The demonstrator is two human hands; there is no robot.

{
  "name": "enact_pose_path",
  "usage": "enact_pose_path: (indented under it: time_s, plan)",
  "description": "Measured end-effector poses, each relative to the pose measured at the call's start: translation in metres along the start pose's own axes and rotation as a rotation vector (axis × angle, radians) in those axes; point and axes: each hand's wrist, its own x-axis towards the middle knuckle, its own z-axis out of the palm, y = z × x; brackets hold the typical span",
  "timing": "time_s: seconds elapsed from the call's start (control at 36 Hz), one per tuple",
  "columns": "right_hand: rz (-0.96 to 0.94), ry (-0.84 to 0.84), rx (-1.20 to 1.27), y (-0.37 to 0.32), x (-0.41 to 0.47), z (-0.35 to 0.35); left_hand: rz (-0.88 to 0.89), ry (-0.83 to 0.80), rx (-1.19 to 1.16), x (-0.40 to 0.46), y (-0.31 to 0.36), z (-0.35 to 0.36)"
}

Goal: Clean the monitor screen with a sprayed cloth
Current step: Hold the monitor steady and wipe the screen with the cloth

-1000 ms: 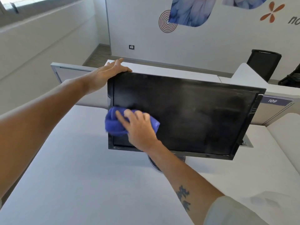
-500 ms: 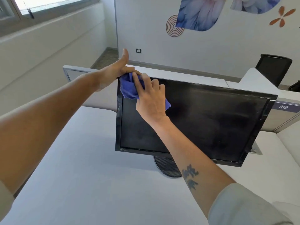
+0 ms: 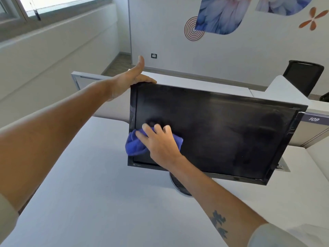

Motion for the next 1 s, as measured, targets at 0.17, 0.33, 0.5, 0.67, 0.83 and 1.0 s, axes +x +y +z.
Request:
enact_pose_path:
  time_s: [0.17, 0.33, 0.5, 0.67, 0.83, 1.0]
  plan:
    - [0.296, 0.215, -0.004, 0.041, 0.064, -0.052, -0.024, 0.002, -0.036, -0.006, 0.01, 0.007]
    - [0.186, 0.131, 0.017, 0.022, 0.049, -0.034, -0.014, 0.007, 0.0, -0.012, 0.007, 0.007]
    - [0.003, -0.09, 0.044, -0.025, -0.018, 0.024, 0.003, 0.017, 0.002, -0.011, 0.004, 0.005]
    - [-0.085, -0.22, 0.099, -0.054, -0.05, 0.046, 0.01, 0.047, 0.022, -0.008, 0.001, 0.007]
    - [-0.003, -0.222, 0.154, -0.041, -0.067, 0.038, 0.071, 0.08, -0.023, -0.009, -0.001, 0.014]
    - [0.175, -0.257, 0.126, -0.001, -0.126, 0.035, 0.089, 0.095, 0.001, -0.014, 0.003, 0.018]
